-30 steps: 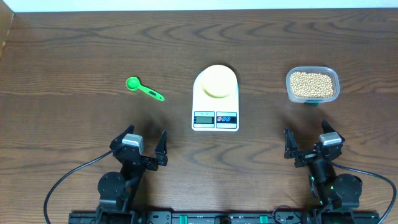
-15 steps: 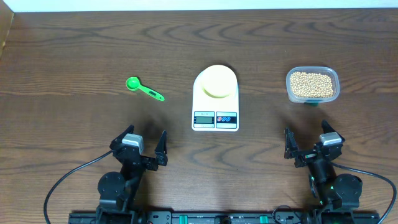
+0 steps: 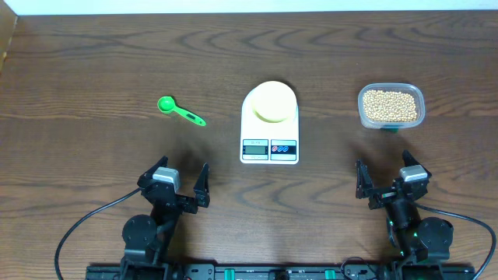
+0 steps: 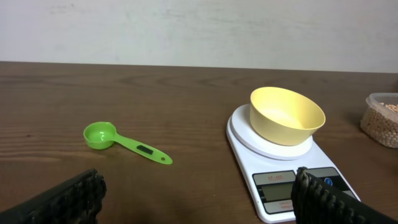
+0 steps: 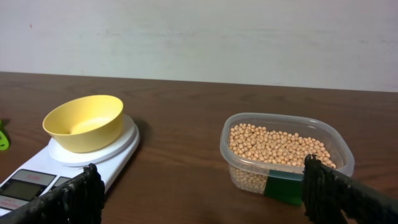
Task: Scoop item into bowl and weigh 50g on scale
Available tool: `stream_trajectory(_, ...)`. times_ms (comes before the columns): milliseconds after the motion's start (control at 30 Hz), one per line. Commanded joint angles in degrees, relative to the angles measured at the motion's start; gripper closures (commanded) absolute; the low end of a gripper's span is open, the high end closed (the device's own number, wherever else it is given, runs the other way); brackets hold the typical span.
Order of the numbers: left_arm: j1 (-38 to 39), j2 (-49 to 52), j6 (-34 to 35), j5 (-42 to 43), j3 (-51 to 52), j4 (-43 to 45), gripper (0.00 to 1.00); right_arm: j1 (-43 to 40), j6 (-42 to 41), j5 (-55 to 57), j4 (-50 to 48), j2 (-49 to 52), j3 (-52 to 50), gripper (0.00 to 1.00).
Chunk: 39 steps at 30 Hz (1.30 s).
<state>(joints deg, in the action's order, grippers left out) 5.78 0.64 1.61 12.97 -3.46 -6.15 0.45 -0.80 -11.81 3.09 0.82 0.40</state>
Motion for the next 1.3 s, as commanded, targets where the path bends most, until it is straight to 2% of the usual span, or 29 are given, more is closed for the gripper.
stream_trajectory(0, -0.24, -0.02, -0.31, -0.52, 1.64, -0.37, 0.02, -0.37, 0.66, -0.15, 0.22, -0.50, -0.09, 0.01)
stream_trajectory(700, -0.24, 0.00, -0.96, -0.57, 1.64, 0.33, 0.02, -0.37, 0.66, -0.20, 0.04, -0.50, -0.09, 0.01)
stream_trajectory(900, -0.24, 0.00, -0.90, -2.47, 0.96, 2.38, 0.02, -0.37, 0.59, -0.22, -6.88, -0.50, -0.09, 0.01)
stream_trajectory(1067, -0.24, 1.73, -0.13, -10.71, -7.43, 2.43, 0.02, -0.37, 0.46, -0.22, -17.79, -0.48, 2.75, 0.01)
stream_trajectory(1167, -0.24, 8.24, -2.56, -15.26, -18.01, 2.40, 0.02, -0.37, 0.76, 1.99, -15.21, 0.83, 10.14, 0.01)
stream_trajectory(1267, -0.24, 19.32, -5.99, -15.43, -30.03, 2.43, 0.02, -0.37, 3.98, 2.67, -13.57, 6.21, 19.78, 0.01)
